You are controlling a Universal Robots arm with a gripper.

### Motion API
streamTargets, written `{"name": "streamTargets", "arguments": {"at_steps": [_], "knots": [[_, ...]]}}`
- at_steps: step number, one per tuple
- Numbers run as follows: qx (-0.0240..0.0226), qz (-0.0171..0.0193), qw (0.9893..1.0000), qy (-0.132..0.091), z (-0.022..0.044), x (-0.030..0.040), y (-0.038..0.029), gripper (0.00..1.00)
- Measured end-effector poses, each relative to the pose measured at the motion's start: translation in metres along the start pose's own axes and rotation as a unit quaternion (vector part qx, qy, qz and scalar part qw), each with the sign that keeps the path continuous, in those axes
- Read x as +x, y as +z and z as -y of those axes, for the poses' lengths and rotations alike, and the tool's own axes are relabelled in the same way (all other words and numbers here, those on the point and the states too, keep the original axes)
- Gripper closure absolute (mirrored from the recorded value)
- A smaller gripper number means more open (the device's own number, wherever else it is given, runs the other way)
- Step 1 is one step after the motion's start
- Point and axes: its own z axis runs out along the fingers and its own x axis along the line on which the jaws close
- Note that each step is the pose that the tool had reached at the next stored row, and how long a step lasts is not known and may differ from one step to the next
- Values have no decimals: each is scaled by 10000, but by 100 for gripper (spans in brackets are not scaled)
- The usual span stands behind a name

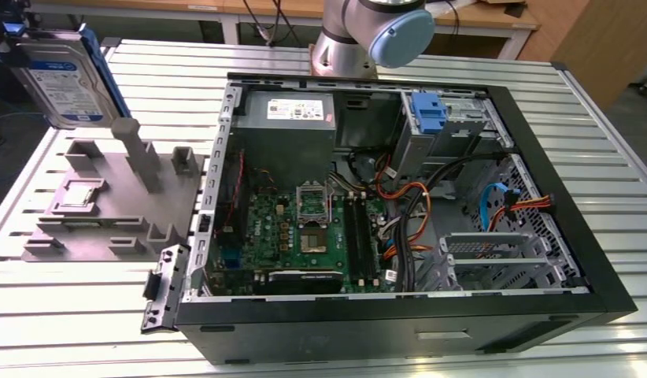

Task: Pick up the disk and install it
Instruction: 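Pick up the disk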

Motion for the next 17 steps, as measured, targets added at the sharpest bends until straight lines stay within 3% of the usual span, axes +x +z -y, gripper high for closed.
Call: {"name": "streamTargets", "arguments": {"at_steps": [17], "knots": [[0, 0, 10000, 0, -1, -2, -53, 63]]}}
